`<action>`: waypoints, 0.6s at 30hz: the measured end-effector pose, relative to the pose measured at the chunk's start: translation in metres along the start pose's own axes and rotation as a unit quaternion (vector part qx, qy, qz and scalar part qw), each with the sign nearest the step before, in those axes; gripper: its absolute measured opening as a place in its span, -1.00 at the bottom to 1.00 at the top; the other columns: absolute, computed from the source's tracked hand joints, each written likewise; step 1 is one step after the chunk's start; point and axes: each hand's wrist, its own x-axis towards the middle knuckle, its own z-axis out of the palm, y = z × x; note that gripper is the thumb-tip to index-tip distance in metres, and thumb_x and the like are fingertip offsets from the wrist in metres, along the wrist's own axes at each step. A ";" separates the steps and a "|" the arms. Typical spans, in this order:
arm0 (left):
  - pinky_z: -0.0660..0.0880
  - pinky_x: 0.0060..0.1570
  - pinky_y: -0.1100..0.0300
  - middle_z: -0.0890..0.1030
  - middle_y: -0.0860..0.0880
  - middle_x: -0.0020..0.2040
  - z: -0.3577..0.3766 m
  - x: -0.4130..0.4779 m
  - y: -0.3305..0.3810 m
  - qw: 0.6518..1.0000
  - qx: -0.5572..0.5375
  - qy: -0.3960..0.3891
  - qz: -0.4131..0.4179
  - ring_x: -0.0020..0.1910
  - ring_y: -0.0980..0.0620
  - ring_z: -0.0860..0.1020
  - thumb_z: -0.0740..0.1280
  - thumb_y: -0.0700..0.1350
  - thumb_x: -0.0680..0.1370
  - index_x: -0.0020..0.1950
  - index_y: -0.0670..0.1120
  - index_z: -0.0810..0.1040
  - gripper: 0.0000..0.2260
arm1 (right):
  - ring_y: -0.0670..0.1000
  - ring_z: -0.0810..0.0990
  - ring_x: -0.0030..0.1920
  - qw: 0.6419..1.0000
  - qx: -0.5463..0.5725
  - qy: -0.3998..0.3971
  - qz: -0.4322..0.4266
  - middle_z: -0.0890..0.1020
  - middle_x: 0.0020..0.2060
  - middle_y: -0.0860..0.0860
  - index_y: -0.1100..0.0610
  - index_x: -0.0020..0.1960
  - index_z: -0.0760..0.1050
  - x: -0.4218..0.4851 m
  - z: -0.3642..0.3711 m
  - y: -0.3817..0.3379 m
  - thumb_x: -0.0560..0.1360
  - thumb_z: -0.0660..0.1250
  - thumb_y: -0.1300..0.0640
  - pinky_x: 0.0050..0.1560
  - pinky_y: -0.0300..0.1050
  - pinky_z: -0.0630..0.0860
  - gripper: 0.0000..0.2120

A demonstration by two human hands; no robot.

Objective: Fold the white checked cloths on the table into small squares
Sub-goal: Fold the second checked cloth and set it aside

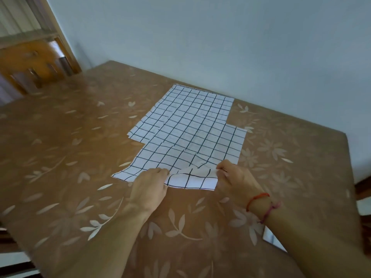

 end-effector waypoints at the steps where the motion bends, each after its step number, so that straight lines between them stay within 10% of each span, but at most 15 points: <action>1: 0.52 -0.11 0.06 0.66 -0.03 -0.06 -0.008 -0.007 0.003 1.000 0.010 -0.011 -0.004 -0.03 -0.09 0.60 0.38 -0.24 0.46 0.11 -0.10 0.60 -0.77 | -0.05 0.54 -0.21 0.999 -0.035 -0.009 0.002 0.59 -0.14 -0.08 0.00 0.09 0.44 -0.010 -0.002 -0.004 0.48 0.29 -0.04 -0.16 -0.10 0.48 -0.78; 5: 0.45 -0.09 0.13 0.60 0.02 0.04 -0.034 -0.038 0.024 0.997 0.050 -0.057 -0.022 0.03 -0.02 0.55 0.23 -0.24 0.50 0.17 -0.04 0.50 -0.73 | 0.09 0.47 0.21 0.981 -0.183 0.027 -0.059 0.49 0.20 0.03 -0.01 0.29 0.41 -0.056 0.003 -0.033 0.19 0.28 -0.41 0.23 0.09 0.40 -0.22; 11: 0.33 -0.10 0.12 0.57 0.01 -0.01 -0.067 -0.100 0.061 0.989 0.092 -0.116 -0.027 0.00 -0.07 0.57 0.19 -0.26 0.52 0.07 -0.04 0.45 -0.81 | 0.18 0.44 0.28 0.972 -0.232 0.021 -0.035 0.46 0.22 0.14 0.02 0.27 0.43 -0.127 0.031 -0.084 0.20 0.22 -0.50 0.33 0.37 0.17 -0.18; 18: 0.38 -0.09 0.12 0.59 0.04 -0.03 -0.079 -0.168 0.066 0.989 0.067 -0.127 -0.017 -0.01 -0.03 0.57 0.22 -0.08 0.55 0.06 0.00 0.49 -0.88 | 0.14 0.60 0.03 0.980 -0.184 0.037 0.057 0.60 -0.02 0.04 0.00 -0.07 0.58 -0.171 0.016 -0.070 0.05 0.52 0.22 0.09 0.29 0.48 -0.54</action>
